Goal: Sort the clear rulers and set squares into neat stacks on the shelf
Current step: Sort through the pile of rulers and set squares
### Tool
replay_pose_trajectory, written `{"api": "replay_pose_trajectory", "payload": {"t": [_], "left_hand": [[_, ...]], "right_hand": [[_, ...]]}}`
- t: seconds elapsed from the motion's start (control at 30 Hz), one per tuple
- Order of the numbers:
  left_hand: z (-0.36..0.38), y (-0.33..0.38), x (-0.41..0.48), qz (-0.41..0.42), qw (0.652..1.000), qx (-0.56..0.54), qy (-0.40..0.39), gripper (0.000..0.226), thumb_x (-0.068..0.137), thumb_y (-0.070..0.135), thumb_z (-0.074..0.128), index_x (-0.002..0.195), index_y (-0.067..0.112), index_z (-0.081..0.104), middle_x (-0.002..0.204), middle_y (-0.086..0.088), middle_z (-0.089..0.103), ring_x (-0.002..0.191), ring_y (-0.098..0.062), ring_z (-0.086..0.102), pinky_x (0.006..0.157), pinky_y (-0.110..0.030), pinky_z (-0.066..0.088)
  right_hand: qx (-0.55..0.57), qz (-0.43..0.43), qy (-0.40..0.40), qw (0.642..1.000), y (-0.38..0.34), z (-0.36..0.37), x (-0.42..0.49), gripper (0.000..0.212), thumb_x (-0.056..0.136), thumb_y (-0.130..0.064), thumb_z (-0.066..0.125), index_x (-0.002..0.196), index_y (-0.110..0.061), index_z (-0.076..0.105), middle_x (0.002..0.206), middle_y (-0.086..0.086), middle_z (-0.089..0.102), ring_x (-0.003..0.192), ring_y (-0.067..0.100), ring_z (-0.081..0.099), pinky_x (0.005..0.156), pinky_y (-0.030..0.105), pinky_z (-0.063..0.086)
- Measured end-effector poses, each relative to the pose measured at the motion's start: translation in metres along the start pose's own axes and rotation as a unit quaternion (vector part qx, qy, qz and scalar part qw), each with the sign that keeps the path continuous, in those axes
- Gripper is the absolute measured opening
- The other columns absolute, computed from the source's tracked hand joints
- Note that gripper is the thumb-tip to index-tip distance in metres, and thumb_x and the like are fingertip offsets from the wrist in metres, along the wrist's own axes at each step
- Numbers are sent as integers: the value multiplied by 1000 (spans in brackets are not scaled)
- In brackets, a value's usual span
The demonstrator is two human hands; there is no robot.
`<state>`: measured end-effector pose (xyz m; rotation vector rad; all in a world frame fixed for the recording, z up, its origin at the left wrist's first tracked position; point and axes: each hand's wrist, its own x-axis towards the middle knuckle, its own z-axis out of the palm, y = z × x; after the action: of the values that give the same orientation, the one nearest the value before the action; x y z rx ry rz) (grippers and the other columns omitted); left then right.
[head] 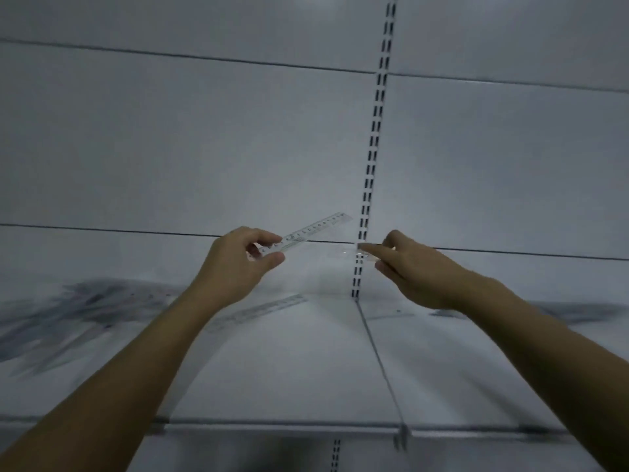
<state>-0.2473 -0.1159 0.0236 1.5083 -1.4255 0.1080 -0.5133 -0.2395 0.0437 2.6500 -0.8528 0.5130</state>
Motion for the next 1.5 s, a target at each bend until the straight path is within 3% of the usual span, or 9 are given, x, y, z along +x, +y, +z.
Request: {"api": "replay_pose_trajectory", "payload": {"t": [0.1,0.2,0.4,0.5,0.7,0.97,1.07,1.2,1.5], "left_hand": [[54,33,9,23,998,-11,-51,21,80,25,75,100,28,71,99,8,65,82,-1,59,65,-4,37],[110,67,15,48,994,-30,-96,20,79,24,76,98,29,71,98,8,65,80,0,58,63,-4,37],[207,131,20,71,984,-48,-156,18,82,28,73,100,29,69,100,11,61,82,2,56,63,-9,37],[245,157,27,76,981,-47,-174,16,82,29,72,98,30,69,101,10,62,83,0,57,66,-10,37],[310,200,38,49,982,-60,-173,14,83,28,72,97,28,70,101,7,64,86,-4,58,68,-9,36],[364,216,39,36,983,-30,-180,15,83,24,73,98,23,71,100,5,66,89,-9,61,72,-8,39],[385,223,39,36,983,-27,-180,15,82,25,73,97,25,71,100,4,66,89,-11,61,71,-9,40],[418,240,35,54,978,-27,-200,15,82,24,73,97,22,71,97,3,63,87,-11,60,72,-10,39],[476,256,29,128,946,80,-286,8,88,40,61,84,33,63,93,6,61,88,-16,57,85,-41,47]], "right_hand": [[7,49,-37,998,53,3,-37,49,100,-29,45,148,-27,34,132,0,40,101,17,49,88,25,40],[48,101,-62,992,102,-4,-71,46,93,-17,61,136,-29,51,126,-4,51,108,14,52,90,22,40],[72,181,-49,980,196,1,-130,35,89,-12,66,120,-28,64,124,-6,61,110,17,56,95,31,45],[110,221,-33,969,240,11,-153,32,89,-9,64,116,-27,67,121,-5,64,106,14,57,91,25,44],[134,220,-82,963,310,25,-170,32,86,-9,65,110,-30,70,112,-8,67,99,11,55,83,21,39],[151,184,-156,959,357,37,-173,34,84,-20,64,112,-38,67,117,-14,62,109,12,54,97,28,41],[150,231,-43,960,373,18,-184,26,85,-16,63,101,-35,72,114,-10,65,106,12,57,96,27,43],[106,407,142,896,399,6,-215,30,84,-9,51,100,-24,71,101,0,69,97,22,61,84,30,49],[155,318,61,933,380,30,-208,32,90,-17,52,118,-24,65,112,0,65,105,18,58,91,28,44]]}}
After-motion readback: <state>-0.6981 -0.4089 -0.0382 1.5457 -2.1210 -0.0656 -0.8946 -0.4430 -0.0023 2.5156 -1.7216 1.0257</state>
